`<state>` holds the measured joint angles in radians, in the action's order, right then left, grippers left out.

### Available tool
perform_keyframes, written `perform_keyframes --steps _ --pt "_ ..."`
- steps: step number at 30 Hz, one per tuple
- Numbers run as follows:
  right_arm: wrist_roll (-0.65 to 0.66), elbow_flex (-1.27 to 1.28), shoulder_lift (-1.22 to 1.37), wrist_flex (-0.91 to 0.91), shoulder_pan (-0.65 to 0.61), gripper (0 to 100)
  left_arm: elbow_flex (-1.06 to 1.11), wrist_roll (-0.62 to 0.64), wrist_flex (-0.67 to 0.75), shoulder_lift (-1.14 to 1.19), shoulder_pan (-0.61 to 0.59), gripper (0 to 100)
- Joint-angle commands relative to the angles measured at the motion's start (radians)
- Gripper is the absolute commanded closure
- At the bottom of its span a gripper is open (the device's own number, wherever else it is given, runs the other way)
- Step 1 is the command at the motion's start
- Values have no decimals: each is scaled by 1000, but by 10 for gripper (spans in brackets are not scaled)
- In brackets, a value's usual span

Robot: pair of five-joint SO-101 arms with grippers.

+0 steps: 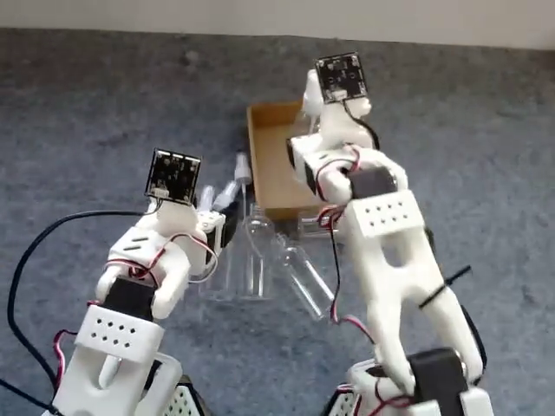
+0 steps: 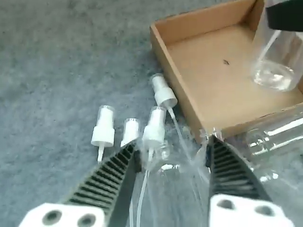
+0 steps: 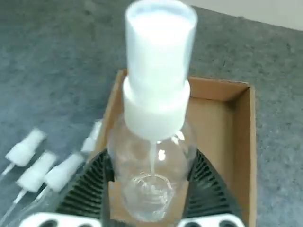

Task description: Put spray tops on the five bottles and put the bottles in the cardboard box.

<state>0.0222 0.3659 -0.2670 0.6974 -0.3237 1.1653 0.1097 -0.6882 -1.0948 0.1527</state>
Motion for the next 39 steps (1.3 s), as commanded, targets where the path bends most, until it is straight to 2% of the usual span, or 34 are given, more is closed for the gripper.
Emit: perform_keyframes --steps 1,18,28,39 --pt "8 -74 54 -133 58 995 21 9 74 5 -12 837" --pt "14 -73 271 -460 59 995 38 9 92 5 -7 837" --pt "12 -76 335 -489 61 995 39 9 94 7 -5 837" --pt "5 -236 498 -545 33 995 39 9 94 7 -4 837"
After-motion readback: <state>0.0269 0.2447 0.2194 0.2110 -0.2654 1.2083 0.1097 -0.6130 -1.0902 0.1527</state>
